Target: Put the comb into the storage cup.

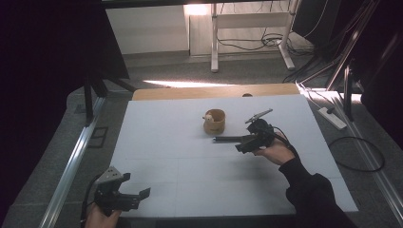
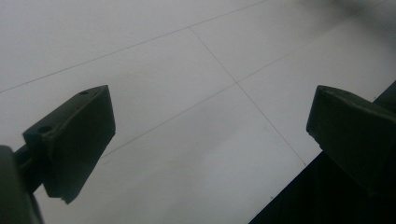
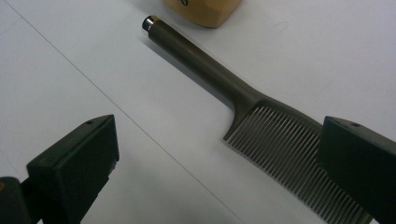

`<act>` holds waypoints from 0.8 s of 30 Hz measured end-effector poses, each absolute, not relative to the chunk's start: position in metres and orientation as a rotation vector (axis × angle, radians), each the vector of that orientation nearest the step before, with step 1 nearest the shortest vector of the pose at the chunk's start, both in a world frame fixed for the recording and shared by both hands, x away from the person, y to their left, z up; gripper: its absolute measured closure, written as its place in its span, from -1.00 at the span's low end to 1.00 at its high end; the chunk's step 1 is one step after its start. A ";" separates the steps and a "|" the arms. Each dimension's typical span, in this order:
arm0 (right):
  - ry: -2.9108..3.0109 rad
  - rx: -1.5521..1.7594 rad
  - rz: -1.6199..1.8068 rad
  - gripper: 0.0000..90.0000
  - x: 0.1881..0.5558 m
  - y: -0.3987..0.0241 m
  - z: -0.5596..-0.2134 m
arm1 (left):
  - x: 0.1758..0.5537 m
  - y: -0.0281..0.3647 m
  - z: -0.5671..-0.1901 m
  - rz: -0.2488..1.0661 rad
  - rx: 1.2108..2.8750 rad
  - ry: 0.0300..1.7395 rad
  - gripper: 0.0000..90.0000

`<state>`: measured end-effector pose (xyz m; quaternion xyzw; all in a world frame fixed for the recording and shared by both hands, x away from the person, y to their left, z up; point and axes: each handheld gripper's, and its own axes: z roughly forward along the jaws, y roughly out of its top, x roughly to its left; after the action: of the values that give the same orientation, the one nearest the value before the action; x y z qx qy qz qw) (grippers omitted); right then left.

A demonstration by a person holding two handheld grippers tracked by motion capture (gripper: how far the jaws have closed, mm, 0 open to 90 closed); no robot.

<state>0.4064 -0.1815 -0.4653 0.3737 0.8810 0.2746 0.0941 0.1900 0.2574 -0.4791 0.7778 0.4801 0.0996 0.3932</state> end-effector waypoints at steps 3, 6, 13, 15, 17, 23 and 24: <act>2.613 1.103 0.816 -1.00 0.409 -0.179 -0.465 | 0.190 0.257 -0.479 0.253 1.975 1.218 -0.95; 2.615 1.106 0.819 -1.00 0.411 -0.177 -0.467 | 0.190 0.257 -0.479 0.253 1.980 1.215 -0.95; 2.619 1.103 0.805 -1.00 0.417 -0.173 -0.468 | 0.190 0.257 -0.479 0.252 1.982 1.215 -0.95; 2.618 1.103 0.804 -1.00 0.419 -0.171 -0.468 | 0.190 0.257 -0.479 0.251 1.981 1.215 -0.95; 2.617 1.099 0.800 -1.00 0.420 -0.170 -0.468 | 0.190 0.257 -0.479 0.251 1.981 1.215 -0.95; 2.634 1.100 0.794 -1.00 0.426 -0.164 -0.469 | 0.190 0.257 -0.479 0.250 1.982 1.214 -0.95; 2.635 1.102 0.792 -1.00 0.427 -0.164 -0.470 | 0.190 0.257 -0.479 0.249 1.982 1.214 -0.95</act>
<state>0.4270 -0.1637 -0.4696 0.3702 0.8855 0.2663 0.0885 0.1905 0.2573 -0.4791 0.7803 0.4779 0.0982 0.3913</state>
